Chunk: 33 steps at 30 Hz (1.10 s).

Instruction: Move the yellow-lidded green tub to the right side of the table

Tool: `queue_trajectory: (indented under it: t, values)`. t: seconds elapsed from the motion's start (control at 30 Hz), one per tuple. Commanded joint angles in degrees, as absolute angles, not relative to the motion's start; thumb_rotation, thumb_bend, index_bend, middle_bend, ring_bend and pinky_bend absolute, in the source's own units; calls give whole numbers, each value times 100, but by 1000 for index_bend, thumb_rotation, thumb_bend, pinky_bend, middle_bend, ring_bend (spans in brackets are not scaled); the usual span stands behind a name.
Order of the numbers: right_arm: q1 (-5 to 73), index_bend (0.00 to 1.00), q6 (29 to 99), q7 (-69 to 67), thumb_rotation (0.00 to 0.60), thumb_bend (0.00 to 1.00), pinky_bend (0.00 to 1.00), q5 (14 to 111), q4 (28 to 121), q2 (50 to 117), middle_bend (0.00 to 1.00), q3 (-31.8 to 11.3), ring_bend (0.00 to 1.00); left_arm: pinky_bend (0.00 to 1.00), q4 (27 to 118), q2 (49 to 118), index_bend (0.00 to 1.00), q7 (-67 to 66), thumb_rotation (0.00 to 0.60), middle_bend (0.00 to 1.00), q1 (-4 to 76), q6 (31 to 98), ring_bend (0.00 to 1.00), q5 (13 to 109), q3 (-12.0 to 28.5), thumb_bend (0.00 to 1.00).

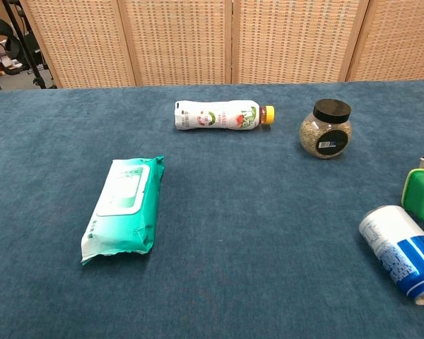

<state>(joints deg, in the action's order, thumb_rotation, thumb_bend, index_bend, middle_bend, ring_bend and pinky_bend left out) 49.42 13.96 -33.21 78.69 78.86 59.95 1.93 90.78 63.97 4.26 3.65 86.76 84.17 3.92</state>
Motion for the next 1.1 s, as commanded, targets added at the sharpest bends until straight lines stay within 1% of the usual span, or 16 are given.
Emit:
queue_trajectory:
  t: [0.03, 0.1, 0.13, 0.27, 0.57, 0.67, 0.77, 0.83, 0.87, 0.93, 1.0, 1.03, 1.07, 1.1]
  values:
    - [4905, 41, 1423, -3230, 600, 414, 87, 7781, 7768, 6056, 0, 173, 0, 0, 9078, 6394, 0, 428, 600, 0, 360, 8689, 0, 8423, 392, 85]
    - [4875, 2, 1491, -3149, 600, 335, 66, 7724, 7681, 6094, 0, 160, 0, 0, 9080, 6393, 0, 431, 600, 0, 359, 8693, 0, 8425, 392, 85]
    - [4841, 0, 1584, -3076, 600, 314, 62, 7675, 7613, 6121, 0, 144, 0, 0, 9082, 6391, 0, 437, 600, 0, 359, 8693, 0, 8425, 393, 84]
    - [4696, 0, 1937, -2916, 600, 307, 58, 7468, 7517, 6152, 0, 53, 0, 0, 9080, 6387, 0, 452, 600, 0, 359, 8694, 0, 8425, 395, 84]
    - [4511, 0, 2361, -2735, 600, 306, 58, 7197, 7670, 5981, 0, -139, 0, 0, 9081, 6389, 0, 447, 600, 0, 355, 8704, 0, 8442, 385, 84]
    - [4433, 0, 2486, -2785, 600, 297, 58, 7160, 7782, 5909, 0, -210, 0, 0, 9084, 6389, 0, 446, 600, 0, 353, 8707, 0, 8442, 386, 85]
    - [4295, 0, 2767, -2855, 600, 272, 58, 7267, 8029, 5729, 0, -290, 0, 0, 9081, 6390, 0, 444, 600, 0, 351, 8715, 0, 8440, 388, 85]
    - [4133, 0, 3148, -2901, 600, 256, 58, 7427, 8257, 5574, 0, -348, 0, 0, 9082, 6391, 0, 442, 600, 0, 351, 8716, 0, 8437, 391, 84]
    - [3979, 0, 3522, -2908, 600, 247, 58, 7559, 8406, 5498, 0, -381, 0, 0, 9082, 6390, 0, 445, 600, 0, 351, 8717, 0, 8435, 393, 84]
    - [3737, 0, 4127, -2862, 600, 155, 58, 7743, 8532, 5472, 0, -418, 0, 0, 9084, 6390, 0, 444, 600, 0, 348, 8730, 0, 8438, 396, 85]
    - [3444, 0, 4894, -2647, 600, 49, 55, 7943, 8548, 5567, 0, -444, 0, 0, 9085, 6391, 0, 446, 600, 0, 344, 8741, 0, 8445, 396, 85]
    - [3296, 0, 5313, -2465, 600, 14, 48, 8037, 8497, 5672, 0, -464, 0, 0, 9084, 6392, 0, 446, 600, 0, 343, 8745, 0, 8448, 395, 84]
    - [3083, 0, 5933, -2115, 600, 2, 41, 8178, 8360, 5881, 0, -489, 0, 0, 9076, 6396, 0, 444, 600, 0, 343, 8744, 0, 8451, 393, 84]
    - [2954, 0, 6326, -1856, 600, 0, 26, 8265, 8240, 6038, 0, -509, 0, 0, 9073, 6399, 0, 444, 600, 0, 344, 8741, 0, 8453, 390, 85]
